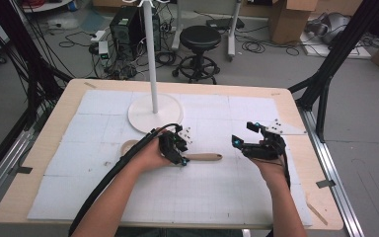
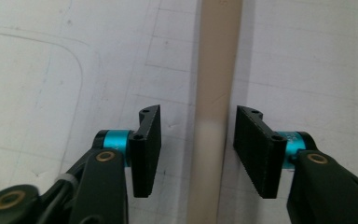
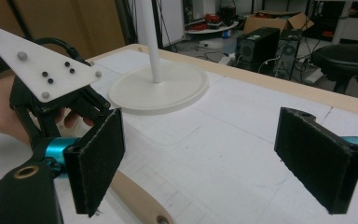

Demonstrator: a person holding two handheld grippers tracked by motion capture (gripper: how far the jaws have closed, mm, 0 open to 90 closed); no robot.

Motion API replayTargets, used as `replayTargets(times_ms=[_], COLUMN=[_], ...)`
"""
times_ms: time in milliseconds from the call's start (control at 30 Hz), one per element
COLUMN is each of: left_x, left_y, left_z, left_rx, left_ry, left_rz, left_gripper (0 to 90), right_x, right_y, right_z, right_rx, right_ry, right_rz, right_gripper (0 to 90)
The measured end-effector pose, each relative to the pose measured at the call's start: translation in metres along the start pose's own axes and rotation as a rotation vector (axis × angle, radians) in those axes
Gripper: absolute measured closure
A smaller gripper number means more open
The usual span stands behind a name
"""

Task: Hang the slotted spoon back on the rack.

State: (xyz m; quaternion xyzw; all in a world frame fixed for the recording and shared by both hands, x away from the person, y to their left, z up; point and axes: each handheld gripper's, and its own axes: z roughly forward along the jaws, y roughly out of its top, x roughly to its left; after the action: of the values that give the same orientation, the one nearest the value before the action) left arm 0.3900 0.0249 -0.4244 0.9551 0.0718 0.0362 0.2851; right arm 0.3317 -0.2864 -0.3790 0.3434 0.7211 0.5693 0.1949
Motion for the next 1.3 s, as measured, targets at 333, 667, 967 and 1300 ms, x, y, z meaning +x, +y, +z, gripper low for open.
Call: replayTargets(times_ms=[333,667,967,1300], left_x=[-0.0013,0.0022,-0.0001,-0.0057], left_y=[0.0004,-0.0009,0.0016,0.0044], left_z=[0.0002,0.0004,-0.0001,-0.0042], left_rx=[0.003,-0.008,0.011,0.04], left_ry=[-0.027,-0.066,-0.044,-0.013], left_rz=[0.04,0.025,0.054,0.078], left_gripper=[63.3,71.1,74.1,74.4], right_x=[0.0007,0.001,0.0007,-0.001], right_y=[-0.0005,-0.001,-0.0012,-0.0017], right_z=[0.0009,0.0019,0.0012,-0.0008], right_rx=[0.006,0.01,0.011,0.006], right_ry=[-0.002,-0.006,-0.006,-0.012], right_rz=[-0.004,-0.007,0.0,0.01], right_gripper=[14.9,14.9,15.0,15.1])
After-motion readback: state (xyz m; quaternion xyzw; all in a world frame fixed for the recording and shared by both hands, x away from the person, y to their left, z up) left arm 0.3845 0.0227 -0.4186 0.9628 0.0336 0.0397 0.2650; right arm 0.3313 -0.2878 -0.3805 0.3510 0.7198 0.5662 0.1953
